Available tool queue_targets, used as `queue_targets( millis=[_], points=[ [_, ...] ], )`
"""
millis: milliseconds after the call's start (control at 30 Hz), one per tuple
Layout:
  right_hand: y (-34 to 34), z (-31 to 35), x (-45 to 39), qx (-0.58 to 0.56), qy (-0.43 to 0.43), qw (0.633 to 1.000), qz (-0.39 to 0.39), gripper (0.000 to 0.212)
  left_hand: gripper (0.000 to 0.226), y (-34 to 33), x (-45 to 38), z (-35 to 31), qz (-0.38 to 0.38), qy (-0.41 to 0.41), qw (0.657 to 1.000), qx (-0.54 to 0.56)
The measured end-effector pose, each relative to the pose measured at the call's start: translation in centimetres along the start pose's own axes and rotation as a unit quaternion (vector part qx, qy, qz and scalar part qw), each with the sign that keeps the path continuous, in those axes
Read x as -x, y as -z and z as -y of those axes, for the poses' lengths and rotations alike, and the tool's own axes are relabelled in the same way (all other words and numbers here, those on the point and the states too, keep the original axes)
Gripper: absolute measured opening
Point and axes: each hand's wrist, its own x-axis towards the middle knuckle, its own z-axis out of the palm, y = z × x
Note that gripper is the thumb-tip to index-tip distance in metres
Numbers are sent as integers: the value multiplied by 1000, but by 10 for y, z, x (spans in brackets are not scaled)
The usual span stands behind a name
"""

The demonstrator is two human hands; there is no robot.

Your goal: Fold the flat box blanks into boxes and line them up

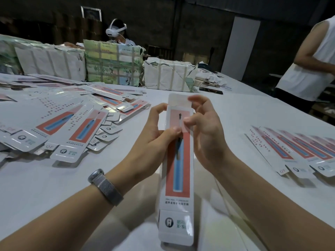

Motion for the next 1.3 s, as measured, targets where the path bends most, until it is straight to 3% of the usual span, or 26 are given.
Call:
queue_targets(
  millis=[67, 133, 300, 567, 700, 1000, 1300],
  points=[
    [1, 1, -5, -24, -2, 1000, -14, 55, 33, 0, 0, 2, 6, 9, 1000, -5],
    [2, 0, -6, -24, -12, 1000, -16, 56, 36, -2, 1, 5, 8, 11, 1000, -20],
    [4, -2, -6, -6, -15, 1000, 6, 27, 54, 1, -1, 10, -21, 5, 999, -35],
    [9, 1, -15, -14, -80, 996, 24, 5, 43, 1, -1, 14, 2, 18, 997, -74],
    [10, 4, -15, 8, -80, 996, 33, 18, 42, 1, 1, 12, 14, 9, 998, -63],
    [9, 5, -14, 53, -52, 996, -53, 20, 51, 2, 2, 13, 26, 17, 998, -61],
    [21, 12, -18, 103, -67, 992, -2, 20, 59, 5, 1, 10, 38, 10, 998, -53]
  ],
)
